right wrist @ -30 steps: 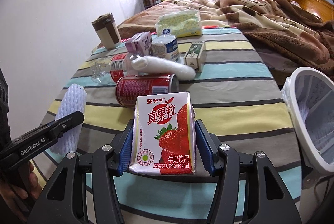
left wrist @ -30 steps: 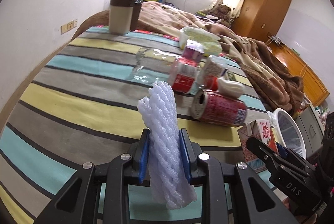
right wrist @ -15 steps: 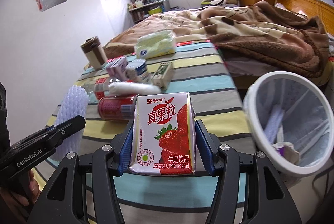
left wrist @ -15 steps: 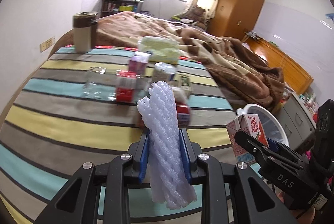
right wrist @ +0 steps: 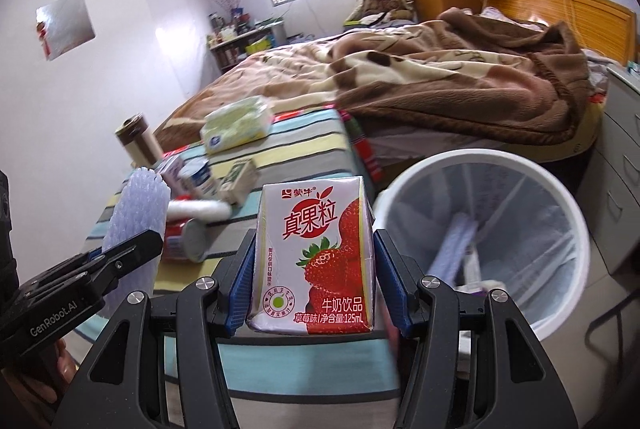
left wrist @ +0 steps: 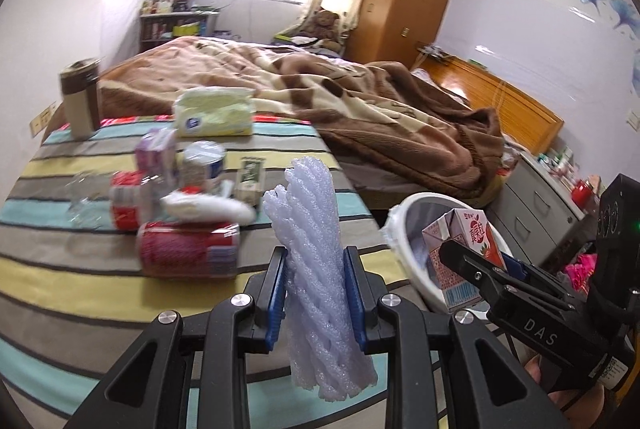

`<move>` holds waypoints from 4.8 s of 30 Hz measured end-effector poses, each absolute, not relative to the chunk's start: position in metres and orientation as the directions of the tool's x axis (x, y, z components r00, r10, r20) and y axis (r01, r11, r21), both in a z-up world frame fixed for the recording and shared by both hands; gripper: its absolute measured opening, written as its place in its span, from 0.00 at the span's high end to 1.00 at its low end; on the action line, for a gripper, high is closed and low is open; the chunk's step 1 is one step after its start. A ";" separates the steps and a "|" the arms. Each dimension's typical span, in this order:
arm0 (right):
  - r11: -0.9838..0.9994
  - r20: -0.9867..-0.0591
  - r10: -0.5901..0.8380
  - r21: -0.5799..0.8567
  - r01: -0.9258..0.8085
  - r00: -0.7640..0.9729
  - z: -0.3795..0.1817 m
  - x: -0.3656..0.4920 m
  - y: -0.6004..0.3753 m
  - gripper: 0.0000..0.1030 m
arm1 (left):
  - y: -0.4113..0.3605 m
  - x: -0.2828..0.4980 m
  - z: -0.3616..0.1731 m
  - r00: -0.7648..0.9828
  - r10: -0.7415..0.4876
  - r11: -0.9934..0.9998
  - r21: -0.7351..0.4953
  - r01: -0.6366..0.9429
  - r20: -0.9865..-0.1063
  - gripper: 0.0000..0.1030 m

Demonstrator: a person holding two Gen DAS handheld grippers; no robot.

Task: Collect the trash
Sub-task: 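Carry the foam sleeve and milk carton over the white bin with both tools, then open both tools to drop the foam sleeve and milk carton into the bin, then move both open tools back over the items on the bed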

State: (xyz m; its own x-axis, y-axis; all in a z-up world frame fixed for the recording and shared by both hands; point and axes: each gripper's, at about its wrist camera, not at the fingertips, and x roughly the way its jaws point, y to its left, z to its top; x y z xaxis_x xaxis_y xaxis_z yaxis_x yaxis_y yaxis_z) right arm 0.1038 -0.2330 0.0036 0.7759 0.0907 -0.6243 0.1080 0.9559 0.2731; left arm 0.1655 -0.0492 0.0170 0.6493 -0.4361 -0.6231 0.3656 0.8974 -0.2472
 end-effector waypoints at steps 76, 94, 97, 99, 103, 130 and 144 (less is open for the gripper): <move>0.923 -0.662 -0.100 0.217 0.318 0.743 -0.009 0.097 -0.330 0.27 | -0.187 0.181 0.009 0.523 -0.558 0.799 -0.246 0.549 -0.645 0.48; 0.949 -0.613 -0.006 0.245 0.197 0.790 0.000 0.105 -0.276 0.27 | -0.100 0.169 0.025 0.642 -0.477 0.870 -0.219 0.441 -0.601 0.48; 0.953 -0.611 0.025 0.252 0.165 0.791 -0.001 0.109 -0.262 0.27 | -0.078 0.170 0.026 0.659 -0.465 0.881 -0.229 0.415 -0.592 0.48; 0.955 -0.613 0.041 0.255 0.149 0.789 -0.001 0.110 -0.255 0.27 | -0.063 0.172 0.026 0.670 -0.448 0.891 -0.233 0.390 -0.591 0.47; 0.954 -0.610 0.090 0.279 0.107 0.788 -0.001 0.114 -0.238 0.27 | -0.032 0.180 0.023 0.690 -0.412 0.910 -0.241 0.336 -0.596 0.42; 0.945 -0.643 0.320 0.263 -0.193 0.696 -0.009 0.159 -0.121 0.27 | 0.090 0.235 0.014 0.733 -0.266 0.964 -0.197 0.181 -0.626 0.42; 0.927 -0.660 0.373 0.236 -0.291 0.652 -0.017 0.195 -0.084 0.27 | 0.111 0.295 0.005 0.695 -0.267 0.963 -0.157 0.219 -0.667 0.42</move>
State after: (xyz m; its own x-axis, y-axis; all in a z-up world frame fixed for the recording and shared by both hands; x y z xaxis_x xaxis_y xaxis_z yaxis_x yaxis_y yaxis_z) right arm 0.1950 -0.0842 -0.0168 0.6517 0.3730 -0.6604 -0.2913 0.9270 0.2361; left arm 0.2945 0.1114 0.0053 0.6954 -0.2666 -0.6674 0.2188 0.9631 -0.1568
